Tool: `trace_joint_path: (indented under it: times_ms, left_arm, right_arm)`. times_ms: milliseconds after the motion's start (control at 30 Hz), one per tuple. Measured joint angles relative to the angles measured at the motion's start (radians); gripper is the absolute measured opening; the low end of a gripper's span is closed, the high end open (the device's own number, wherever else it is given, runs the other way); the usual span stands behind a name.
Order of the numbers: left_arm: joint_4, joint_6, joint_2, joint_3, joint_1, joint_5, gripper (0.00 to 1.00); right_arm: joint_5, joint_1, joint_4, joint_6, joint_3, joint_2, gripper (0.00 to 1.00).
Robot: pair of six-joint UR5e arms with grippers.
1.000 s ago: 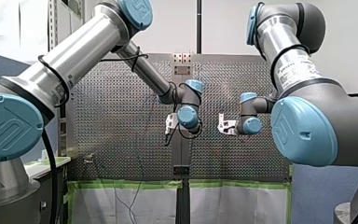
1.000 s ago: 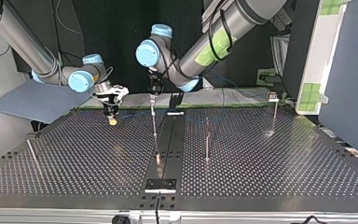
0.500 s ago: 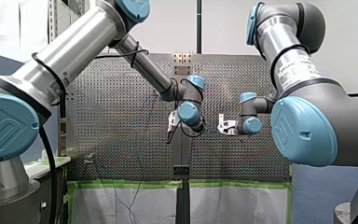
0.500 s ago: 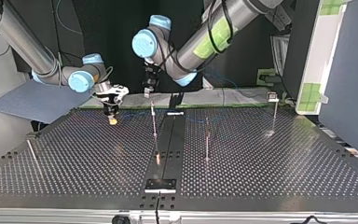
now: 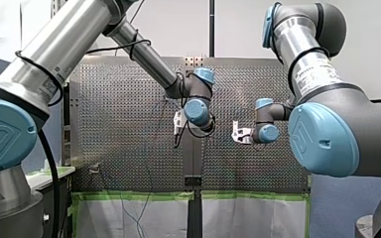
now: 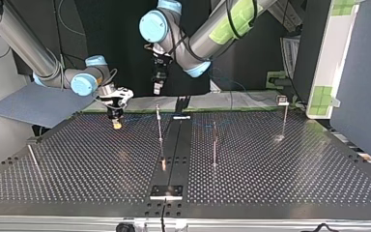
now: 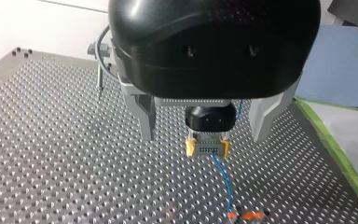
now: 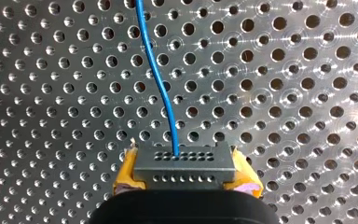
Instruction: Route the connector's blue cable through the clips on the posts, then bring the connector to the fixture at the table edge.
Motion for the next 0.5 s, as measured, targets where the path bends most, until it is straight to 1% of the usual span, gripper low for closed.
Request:
trace_joint_path:
  times_ms: [133, 233, 367, 500]
  left_arm:
    - [-0.037, -0.009, 0.038, -0.038, -0.002, -0.035, 1.0]
    - [-0.062, -0.012, 0.064, -0.064, -0.004, -0.051, 1.0]
    - [-0.092, -0.016, 0.096, -0.096, -0.009, -0.056, 1.0]
    - [-0.087, -0.033, 0.129, -0.129, -0.012, -0.054, 1.0]
  right_arm:
    - [0.0, 0.0, 0.003, 0.002, 0.0, 0.0, 0.0]
    - [0.0, 0.0, 0.005, 0.003, 0.0, 0.0, 0.0]
    - [0.0, 0.0, 0.006, 0.003, 0.0, 0.0, 0.0]
    - [0.0, 0.0, 0.006, 0.003, 0.0, 0.0, 0.0]
